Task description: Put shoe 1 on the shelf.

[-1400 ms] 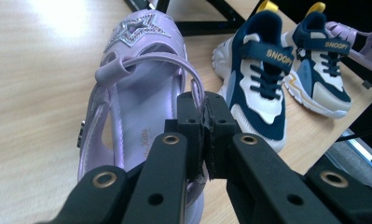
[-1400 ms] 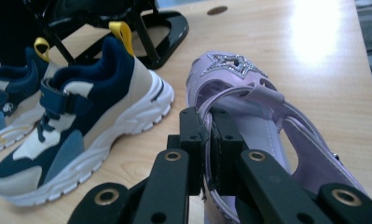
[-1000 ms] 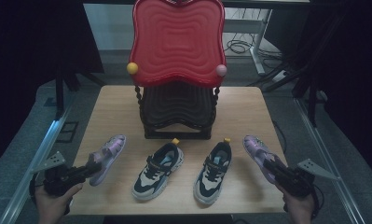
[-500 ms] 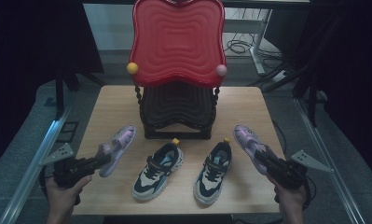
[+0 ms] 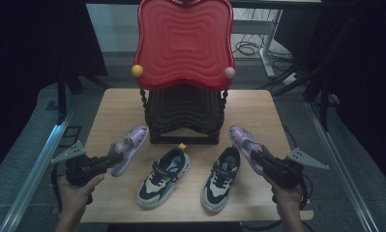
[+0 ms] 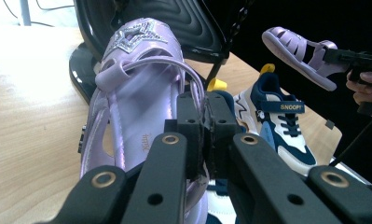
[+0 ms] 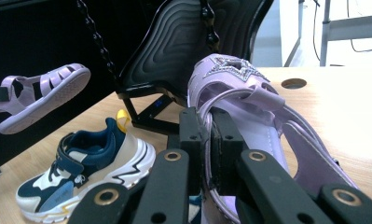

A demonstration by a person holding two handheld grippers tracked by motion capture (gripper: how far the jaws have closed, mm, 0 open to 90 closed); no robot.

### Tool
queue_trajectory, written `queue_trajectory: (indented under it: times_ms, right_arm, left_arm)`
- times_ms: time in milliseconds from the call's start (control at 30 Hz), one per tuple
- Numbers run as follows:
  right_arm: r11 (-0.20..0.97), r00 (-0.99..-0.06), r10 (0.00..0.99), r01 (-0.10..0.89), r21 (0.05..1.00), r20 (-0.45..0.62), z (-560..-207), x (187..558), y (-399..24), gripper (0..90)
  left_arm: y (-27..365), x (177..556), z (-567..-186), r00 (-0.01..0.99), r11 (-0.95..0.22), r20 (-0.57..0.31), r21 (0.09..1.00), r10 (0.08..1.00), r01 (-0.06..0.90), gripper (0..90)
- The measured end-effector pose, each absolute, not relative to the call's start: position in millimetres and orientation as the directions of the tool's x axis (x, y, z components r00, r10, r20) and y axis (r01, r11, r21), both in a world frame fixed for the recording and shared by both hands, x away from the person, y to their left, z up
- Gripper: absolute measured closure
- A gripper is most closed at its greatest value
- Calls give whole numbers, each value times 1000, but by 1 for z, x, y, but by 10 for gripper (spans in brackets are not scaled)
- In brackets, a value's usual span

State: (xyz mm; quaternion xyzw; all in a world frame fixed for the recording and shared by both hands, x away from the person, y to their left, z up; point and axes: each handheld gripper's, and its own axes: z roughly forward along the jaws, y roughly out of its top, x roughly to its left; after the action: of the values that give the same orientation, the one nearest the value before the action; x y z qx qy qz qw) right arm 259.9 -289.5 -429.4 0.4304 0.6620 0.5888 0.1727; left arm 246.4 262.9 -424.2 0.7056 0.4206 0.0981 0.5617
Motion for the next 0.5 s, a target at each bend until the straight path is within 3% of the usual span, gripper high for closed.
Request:
queue_trajectory:
  times_ms: [500]
  right_arm:
    - [-37,-600,757,357,934,259,-431,277,-244,854]
  left_arm:
    - [237,262,-418,644,-51,-296,885,706,462,862]
